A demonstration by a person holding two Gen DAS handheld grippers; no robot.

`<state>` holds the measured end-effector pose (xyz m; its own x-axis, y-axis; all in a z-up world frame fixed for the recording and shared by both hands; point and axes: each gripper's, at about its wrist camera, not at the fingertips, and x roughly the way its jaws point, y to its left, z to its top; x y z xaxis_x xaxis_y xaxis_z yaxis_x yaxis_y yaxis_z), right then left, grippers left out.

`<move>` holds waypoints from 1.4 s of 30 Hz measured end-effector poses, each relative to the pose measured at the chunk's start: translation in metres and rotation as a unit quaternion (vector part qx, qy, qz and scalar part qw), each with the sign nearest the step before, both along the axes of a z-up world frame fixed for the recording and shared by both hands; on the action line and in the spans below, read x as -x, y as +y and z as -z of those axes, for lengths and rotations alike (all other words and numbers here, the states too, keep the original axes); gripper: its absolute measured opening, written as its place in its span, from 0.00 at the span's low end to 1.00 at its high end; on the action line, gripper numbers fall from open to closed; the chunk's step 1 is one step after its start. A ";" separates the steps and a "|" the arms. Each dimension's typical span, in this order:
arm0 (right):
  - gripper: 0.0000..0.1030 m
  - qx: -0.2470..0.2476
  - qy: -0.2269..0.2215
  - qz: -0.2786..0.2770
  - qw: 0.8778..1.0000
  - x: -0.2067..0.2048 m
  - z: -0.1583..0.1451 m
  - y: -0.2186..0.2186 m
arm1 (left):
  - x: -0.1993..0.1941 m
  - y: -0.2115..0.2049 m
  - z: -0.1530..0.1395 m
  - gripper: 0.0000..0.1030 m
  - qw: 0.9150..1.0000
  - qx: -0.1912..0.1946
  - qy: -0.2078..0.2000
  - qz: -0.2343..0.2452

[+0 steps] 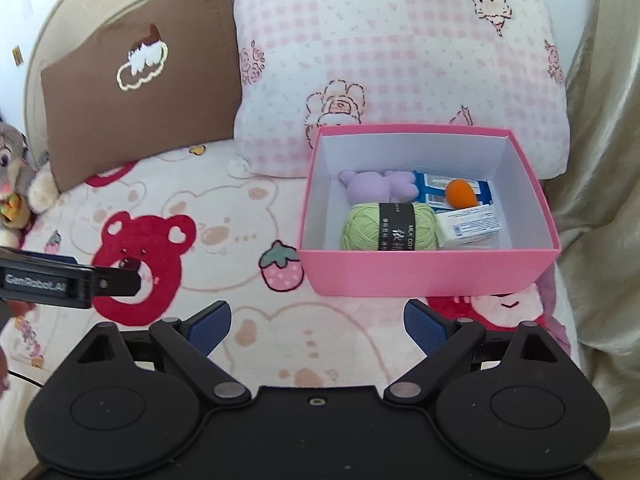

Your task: Organize objects

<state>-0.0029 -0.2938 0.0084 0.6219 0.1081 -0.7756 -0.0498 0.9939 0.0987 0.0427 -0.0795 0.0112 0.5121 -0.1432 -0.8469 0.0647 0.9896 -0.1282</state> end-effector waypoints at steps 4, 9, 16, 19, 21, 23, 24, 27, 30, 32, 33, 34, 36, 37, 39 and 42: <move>0.93 0.007 0.003 0.006 1.000 0.000 0.004 -0.001 | 0.000 -0.002 -0.002 1.00 1.000 0.004 -0.003 -0.002; 0.93 0.025 0.013 0.004 1.000 0.000 0.010 0.002 | -0.003 -0.004 0.001 1.00 1.000 0.004 0.001 -0.006; 0.93 0.019 0.012 0.013 1.000 -0.002 0.012 0.002 | -0.004 -0.004 0.005 1.00 0.999 -0.029 0.008 -0.010; 0.93 0.022 0.013 0.010 1.000 -0.002 0.012 0.002 | -0.003 -0.008 0.004 1.00 0.999 -0.037 0.008 -0.003; 0.93 0.019 0.013 0.010 1.000 -0.001 0.011 0.001 | -0.002 -0.010 0.004 1.00 0.999 -0.037 0.012 -0.001; 0.93 0.012 0.011 0.010 1.000 -0.001 0.011 0.001 | -0.002 -0.011 0.003 1.00 0.999 -0.034 0.019 -0.002; 0.93 0.009 0.009 0.011 1.000 0.000 0.010 0.001 | -0.002 -0.012 0.002 1.00 0.999 -0.033 0.022 -0.005; 0.93 0.007 0.004 0.013 1.000 0.000 0.009 0.001 | 0.000 -0.013 -0.002 1.00 0.999 -0.034 0.016 -0.014; 0.93 0.002 0.000 0.013 1.000 0.000 0.006 0.001 | 0.001 -0.016 -0.003 1.00 0.999 -0.046 0.019 -0.011; 0.93 -0.005 -0.003 0.011 1.000 0.001 0.005 0.001 | 0.001 -0.018 -0.003 1.00 0.998 -0.055 0.020 -0.009; 0.93 -0.006 -0.002 0.008 1.000 0.002 0.006 0.002 | 0.001 -0.019 -0.003 1.00 0.998 -0.058 0.021 -0.008; 0.93 -0.005 0.000 0.005 1.000 0.002 0.007 0.004 | 0.002 -0.020 -0.003 1.00 0.998 -0.061 0.021 -0.004; 0.93 -0.001 0.002 0.001 1.000 0.003 0.008 0.007 | 0.004 -0.020 -0.005 1.00 0.998 -0.064 0.017 -0.002; 0.93 0.001 0.003 0.000 1.000 0.003 0.009 0.008 | 0.006 -0.020 -0.007 1.00 0.998 -0.063 0.015 -0.005; 0.93 0.001 0.004 -0.001 1.000 0.003 0.008 0.008 | 0.006 -0.019 -0.008 1.00 0.998 -0.057 0.017 -0.004; 0.93 0.002 0.001 0.000 1.000 0.003 0.006 0.008 | 0.007 -0.019 -0.009 1.00 0.998 -0.054 0.019 -0.001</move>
<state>-0.0055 -0.2855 0.0026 0.6204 0.1055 -0.7772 -0.0494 0.9942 0.0955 0.0356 -0.0988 0.0199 0.4802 -0.0490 -0.8758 0.0599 0.9979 -0.0231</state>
